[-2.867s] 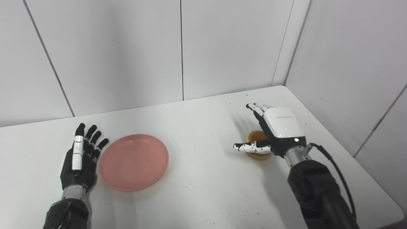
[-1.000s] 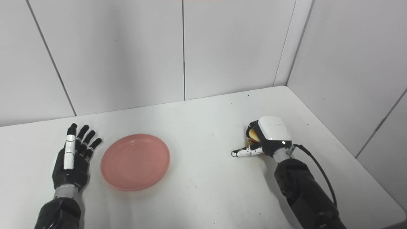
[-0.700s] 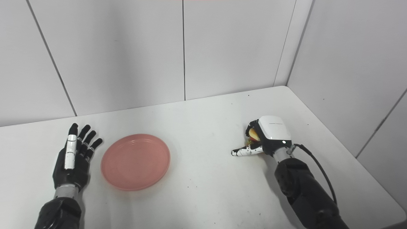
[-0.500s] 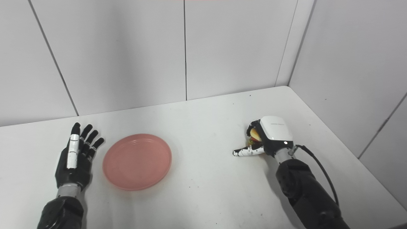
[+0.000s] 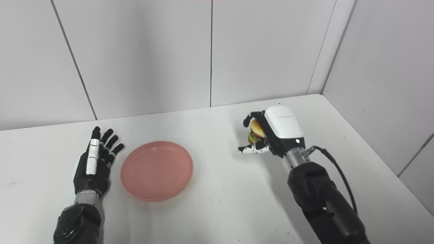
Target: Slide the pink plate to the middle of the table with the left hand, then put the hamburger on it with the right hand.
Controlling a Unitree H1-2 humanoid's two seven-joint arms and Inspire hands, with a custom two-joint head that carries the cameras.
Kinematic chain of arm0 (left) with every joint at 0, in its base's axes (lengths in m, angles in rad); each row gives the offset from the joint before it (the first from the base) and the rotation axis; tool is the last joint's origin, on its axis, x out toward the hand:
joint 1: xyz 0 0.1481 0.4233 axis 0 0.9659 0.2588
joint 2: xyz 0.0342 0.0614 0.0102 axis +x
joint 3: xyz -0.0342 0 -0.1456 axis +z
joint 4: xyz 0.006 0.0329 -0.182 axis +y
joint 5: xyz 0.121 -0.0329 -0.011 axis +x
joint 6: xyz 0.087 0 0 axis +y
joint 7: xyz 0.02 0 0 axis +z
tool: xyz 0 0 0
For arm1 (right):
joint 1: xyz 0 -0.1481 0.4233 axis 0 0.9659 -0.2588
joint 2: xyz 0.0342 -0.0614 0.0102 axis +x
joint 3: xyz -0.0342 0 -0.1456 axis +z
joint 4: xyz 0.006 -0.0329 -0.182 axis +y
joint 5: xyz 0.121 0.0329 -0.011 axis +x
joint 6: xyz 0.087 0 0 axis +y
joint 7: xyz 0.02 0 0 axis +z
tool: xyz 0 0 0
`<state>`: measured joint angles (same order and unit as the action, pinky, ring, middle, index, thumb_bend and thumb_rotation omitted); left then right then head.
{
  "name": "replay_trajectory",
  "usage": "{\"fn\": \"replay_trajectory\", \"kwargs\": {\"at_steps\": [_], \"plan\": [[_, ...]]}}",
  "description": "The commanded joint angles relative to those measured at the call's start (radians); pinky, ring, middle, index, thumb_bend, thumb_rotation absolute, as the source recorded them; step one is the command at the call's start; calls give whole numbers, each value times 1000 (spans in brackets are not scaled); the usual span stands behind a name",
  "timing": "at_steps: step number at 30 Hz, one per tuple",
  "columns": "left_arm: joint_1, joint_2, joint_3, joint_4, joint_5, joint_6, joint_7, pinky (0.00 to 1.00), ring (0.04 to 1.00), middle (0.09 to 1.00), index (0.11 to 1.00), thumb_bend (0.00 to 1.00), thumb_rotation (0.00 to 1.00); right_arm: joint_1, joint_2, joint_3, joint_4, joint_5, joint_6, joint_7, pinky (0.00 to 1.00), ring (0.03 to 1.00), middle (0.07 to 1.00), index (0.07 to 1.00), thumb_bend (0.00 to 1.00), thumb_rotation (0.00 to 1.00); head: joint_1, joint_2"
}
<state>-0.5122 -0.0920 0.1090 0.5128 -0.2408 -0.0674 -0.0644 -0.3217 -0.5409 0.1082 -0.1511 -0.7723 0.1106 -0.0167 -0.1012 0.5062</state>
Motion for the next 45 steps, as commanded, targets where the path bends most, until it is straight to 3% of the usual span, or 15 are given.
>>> {"fn": "replay_trajectory", "kwargs": {"at_steps": [1, 6, 13, 21, 32, 42, 45], "plan": [[4, -14, -9, 39, 19, 8, 20, 803, 920, 928, 973, 757, 716, -59, 2, 0, -60, -13, -17, 14, 223, 284, 358, 478, 515, 168, 17, -2], [7, -24, -13, 51, 31, -9, 25, 802, 919, 928, 976, 735, 713, -113, 49, 25, -88, -21, -16, 46, 216, 281, 354, 477, 513, 170, 65, -5], [2, -38, -22, 101, 40, -45, 10, 836, 932, 925, 966, 698, 679, -169, 128, 71, -30, -24, -50, 41, 225, 291, 363, 478, 513, 169, 103, -32], [-7, -61, -37, 152, 60, -88, 40, 823, 923, 924, 950, 802, 668, -236, 212, 128, 73, -30, -64, 23, 205, 272, 351, 478, 513, 166, 169, -27], [-15, -60, -35, 182, 67, -123, 33, 791, 914, 926, 944, 807, 643, -276, 321, 204, 133, -50, -72, 21, 214, 281, 360, 478, 514, 163, 208, -17], [-5, -58, -41, 170, 74, -113, 39, 801, 914, 929, 947, 832, 651, -307, 380, 249, 335, -50, -111, -51, 203, 266, 342, 477, 515, 160, 219, -16], [-8, -58, -44, 176, 80, -114, 43, 803, 921, 930, 942, 798, 657, -309, 385, 273, 385, -51, -138, -84, 189, 248, 326, 475, 516, 157, 221, -14]]}}
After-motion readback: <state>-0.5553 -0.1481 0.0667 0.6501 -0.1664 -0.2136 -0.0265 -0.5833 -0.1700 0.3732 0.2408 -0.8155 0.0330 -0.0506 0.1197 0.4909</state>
